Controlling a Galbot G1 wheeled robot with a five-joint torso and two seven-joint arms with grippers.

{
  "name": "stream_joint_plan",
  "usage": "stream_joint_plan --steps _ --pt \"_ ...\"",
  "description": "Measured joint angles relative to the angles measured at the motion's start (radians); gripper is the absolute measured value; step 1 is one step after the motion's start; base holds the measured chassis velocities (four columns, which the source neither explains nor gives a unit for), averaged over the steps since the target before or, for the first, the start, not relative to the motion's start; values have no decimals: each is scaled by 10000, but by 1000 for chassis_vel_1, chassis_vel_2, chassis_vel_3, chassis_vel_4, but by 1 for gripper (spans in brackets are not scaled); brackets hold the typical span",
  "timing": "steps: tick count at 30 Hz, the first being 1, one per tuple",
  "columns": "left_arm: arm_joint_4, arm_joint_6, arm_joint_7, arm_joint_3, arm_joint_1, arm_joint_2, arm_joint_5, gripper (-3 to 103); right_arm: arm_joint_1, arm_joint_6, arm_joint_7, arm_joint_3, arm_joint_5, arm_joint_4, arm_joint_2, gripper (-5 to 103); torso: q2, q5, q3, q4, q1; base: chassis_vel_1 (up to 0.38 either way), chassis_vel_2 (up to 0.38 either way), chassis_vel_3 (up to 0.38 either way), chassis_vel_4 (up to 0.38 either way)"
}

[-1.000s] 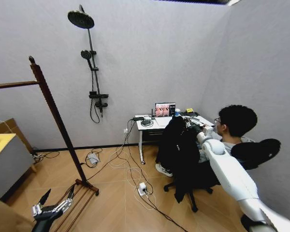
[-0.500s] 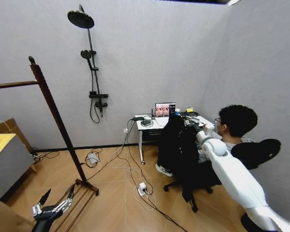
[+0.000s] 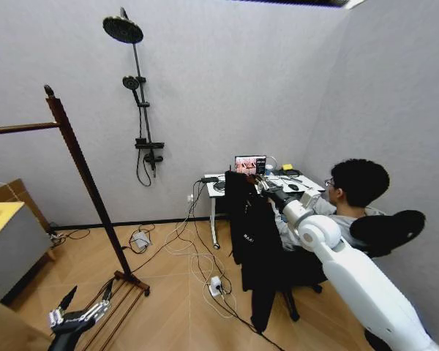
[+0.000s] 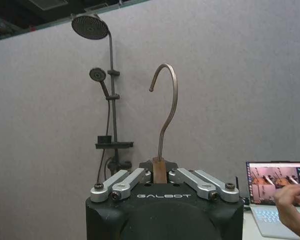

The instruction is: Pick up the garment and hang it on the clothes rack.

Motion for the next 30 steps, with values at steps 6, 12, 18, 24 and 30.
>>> stream_joint_plan --steps 6,12,18,24,30 --pt "0 0 0 0 0 0 0 100 -307 -112 -27 -79 -529 -88 179 10 0 1 0 -1 1 0 0 0 0" --pt "0 0 0 0 0 0 0 100 -286 -109 -203 -335 -814 -214 319 10 0 0 1 3 1 34 36 35 34" --pt "0 0 0 0 0 0 0 100 -236 -72 -281 -464 -943 -357 418 10 0 0 1 0 1 59 60 72 63" --pt "0 0 0 0 0 0 0 100 -264 -60 -370 -470 -973 -373 482 10 0 -2 0 2 0 97 86 96 81" --pt "0 1 0 0 0 0 0 100 -380 -87 -421 -431 -973 -293 487 10 0 -1 2 6 1 115 123 125 109"
